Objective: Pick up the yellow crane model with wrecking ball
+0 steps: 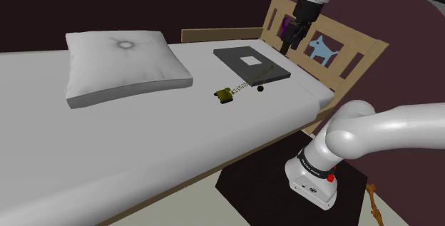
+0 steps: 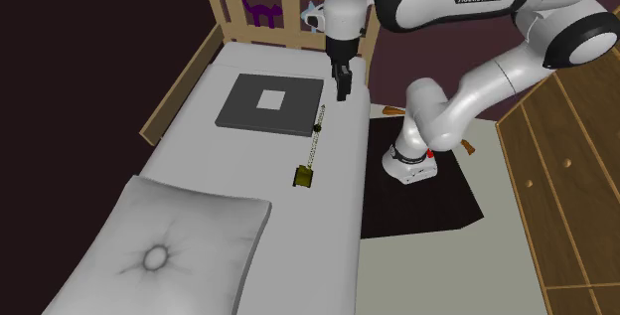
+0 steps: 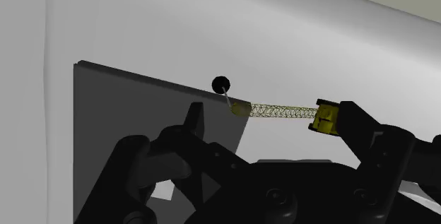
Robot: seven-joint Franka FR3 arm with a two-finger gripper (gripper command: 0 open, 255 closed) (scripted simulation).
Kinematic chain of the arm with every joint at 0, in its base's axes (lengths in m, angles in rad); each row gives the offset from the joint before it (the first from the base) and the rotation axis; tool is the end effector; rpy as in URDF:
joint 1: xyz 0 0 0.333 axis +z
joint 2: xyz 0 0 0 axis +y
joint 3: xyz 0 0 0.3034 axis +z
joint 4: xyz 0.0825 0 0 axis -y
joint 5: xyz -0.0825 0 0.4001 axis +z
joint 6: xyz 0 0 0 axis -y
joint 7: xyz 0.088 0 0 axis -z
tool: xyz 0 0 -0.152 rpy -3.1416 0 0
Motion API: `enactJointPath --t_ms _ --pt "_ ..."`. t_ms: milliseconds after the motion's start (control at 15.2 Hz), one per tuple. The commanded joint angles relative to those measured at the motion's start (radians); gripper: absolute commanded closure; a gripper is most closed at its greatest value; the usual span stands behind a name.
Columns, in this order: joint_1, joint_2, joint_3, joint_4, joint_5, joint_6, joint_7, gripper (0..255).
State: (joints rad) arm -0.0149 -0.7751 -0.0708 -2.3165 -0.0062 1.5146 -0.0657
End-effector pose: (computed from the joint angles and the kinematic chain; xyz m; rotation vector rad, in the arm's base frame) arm 0.3268 -0.0330 0.5467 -3.0963 -0.0010 0.0389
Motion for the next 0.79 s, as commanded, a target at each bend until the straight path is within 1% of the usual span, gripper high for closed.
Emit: enactJointPath --t_ms 0,396,726 --pt "0.0 0.0 0.0 0.0 0.0 0.0 0.0 0" --pt "0.174 0.11 -0.003 -0.073 -0.106 0.194 -0.397 0" --pt "0.306 0.167 0.003 -0.167 -0.19 0.371 -0.704 0"
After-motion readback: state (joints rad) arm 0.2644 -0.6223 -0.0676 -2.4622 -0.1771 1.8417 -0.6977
